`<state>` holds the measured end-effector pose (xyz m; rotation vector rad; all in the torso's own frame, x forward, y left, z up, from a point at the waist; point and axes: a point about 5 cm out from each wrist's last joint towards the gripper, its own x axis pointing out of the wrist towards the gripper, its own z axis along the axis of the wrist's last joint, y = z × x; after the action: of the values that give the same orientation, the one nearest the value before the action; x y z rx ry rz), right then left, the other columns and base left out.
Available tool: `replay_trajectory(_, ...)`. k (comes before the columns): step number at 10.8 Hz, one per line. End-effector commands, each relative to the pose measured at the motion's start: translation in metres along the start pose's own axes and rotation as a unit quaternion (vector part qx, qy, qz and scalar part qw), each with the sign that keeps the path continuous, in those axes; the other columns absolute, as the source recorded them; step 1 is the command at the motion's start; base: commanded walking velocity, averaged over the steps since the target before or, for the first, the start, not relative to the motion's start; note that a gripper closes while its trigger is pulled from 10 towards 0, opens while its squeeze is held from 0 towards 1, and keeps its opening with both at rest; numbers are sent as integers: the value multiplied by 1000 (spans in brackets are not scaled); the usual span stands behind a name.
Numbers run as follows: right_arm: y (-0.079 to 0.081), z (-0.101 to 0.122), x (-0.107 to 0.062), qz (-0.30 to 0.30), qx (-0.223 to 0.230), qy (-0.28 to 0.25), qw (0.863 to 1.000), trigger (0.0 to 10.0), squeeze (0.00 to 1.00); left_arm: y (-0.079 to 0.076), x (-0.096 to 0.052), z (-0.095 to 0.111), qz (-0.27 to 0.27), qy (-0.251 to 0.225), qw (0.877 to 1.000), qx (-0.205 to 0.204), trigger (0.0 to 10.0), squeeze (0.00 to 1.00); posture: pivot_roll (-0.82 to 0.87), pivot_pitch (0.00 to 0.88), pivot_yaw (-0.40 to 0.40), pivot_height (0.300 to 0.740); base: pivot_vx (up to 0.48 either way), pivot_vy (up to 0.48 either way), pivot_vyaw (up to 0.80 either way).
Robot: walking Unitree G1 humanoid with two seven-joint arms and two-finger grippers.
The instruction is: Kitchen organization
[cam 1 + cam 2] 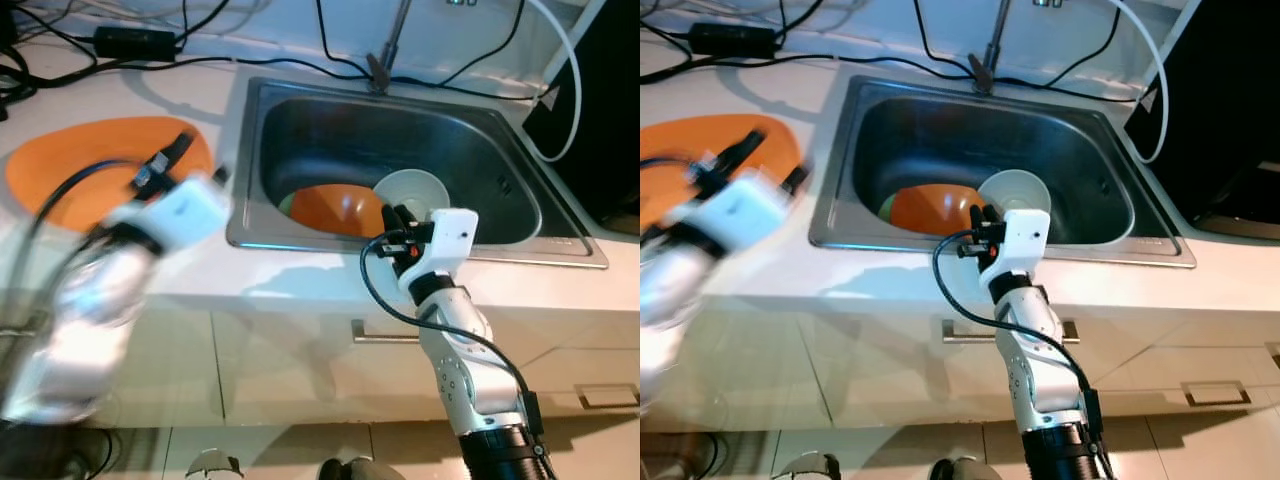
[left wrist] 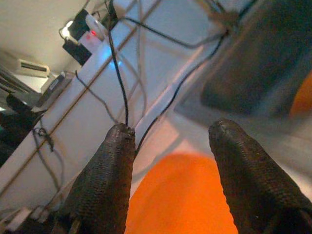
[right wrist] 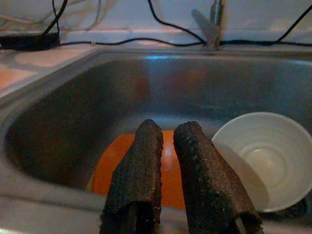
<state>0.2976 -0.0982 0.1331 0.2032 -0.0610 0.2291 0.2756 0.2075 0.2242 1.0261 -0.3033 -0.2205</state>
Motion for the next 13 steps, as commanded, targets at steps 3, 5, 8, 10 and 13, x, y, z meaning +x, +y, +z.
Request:
replay_trajectory(3,-6,-2,2,-14,-5,6,1000,10000,0,11,-19,-13,-80,23,996,37,10000,0,36,87,-158,719,0,0,0)
replay_trajectory(5,-8,-2,3,-16,-4,7,1000,10000,0,8,-32,-21,-159,52,986,5,10000,1000,37,95,-161,719,0,0,0)
replay_trajectory(8,-8,-2,4,-19,-5,9,1000,10000,0,10,-33,-27,-181,76,979,49,10000,0,33,100,-159,719,0,0,0)
replay_trajectory(10,-8,-2,4,-20,-4,9,1000,10000,0,21,-30,-33,-167,104,976,95,10000,0,33,101,-158,719,0,0,0)
replay_trajectory(13,-9,-2,5,-21,-4,10,1000,10000,0,16,-23,-31,-160,108,977,92,10000,0,30,98,-155,719,0,0,0)
